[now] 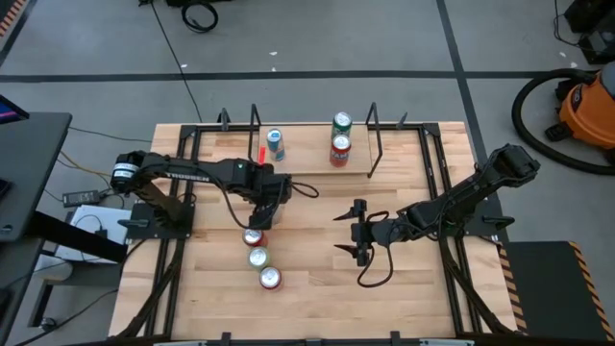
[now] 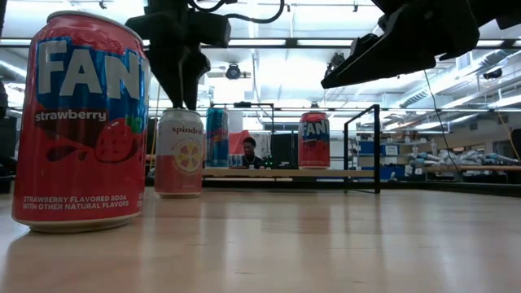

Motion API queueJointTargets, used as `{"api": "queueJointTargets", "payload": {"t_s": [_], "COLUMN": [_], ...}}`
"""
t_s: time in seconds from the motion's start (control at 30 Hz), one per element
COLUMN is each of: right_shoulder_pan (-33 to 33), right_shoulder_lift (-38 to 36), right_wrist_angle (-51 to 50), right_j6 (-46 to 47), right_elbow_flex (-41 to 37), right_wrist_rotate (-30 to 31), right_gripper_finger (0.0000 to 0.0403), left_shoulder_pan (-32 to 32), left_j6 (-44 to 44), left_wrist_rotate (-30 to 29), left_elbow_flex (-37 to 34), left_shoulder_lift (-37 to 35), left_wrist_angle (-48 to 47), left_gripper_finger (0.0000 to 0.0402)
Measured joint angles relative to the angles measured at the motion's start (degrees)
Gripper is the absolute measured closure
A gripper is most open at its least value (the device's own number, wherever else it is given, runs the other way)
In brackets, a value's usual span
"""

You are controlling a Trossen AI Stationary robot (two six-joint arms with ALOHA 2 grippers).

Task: Place canned beverage on shelf
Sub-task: Put the white-orange soda can on the shelf

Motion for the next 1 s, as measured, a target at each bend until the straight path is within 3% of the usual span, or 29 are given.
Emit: {"api": "queueJointTargets", "payload": {"t_s": [0.47, 0.63, 1.0], "right_shoulder_pan": [-0.04, -0.07, -0.12], "right_shoulder_lift": [0.00, 0.00, 0.00], "right_wrist_angle": [0.07, 0.07, 0.09], "right_j6": [0.07, -0.10, -0.17], "right_elbow_flex": [0.00, 0.00, 0.00], "right_wrist_rotate": [-0.07, -0.22, -0.22], "right_gripper_finger": [0.0041, 0.0041, 0.0041], "left_shoulder_pan": [0.28, -0.48, -0.49], "left_j6": [-10.91, -10.71, -10.92], "left_wrist_rotate": [4.29, -0.11, 0.45], "left_elbow_flex": [-2.50, -4.11, -3.99], "left_shoulder_lift": [0.02, -0.17, -0.18], "left_wrist_angle": [1.14, 2.00, 3.01], "left_gripper_finger": [0.0085, 0.0085, 0.0085]}}
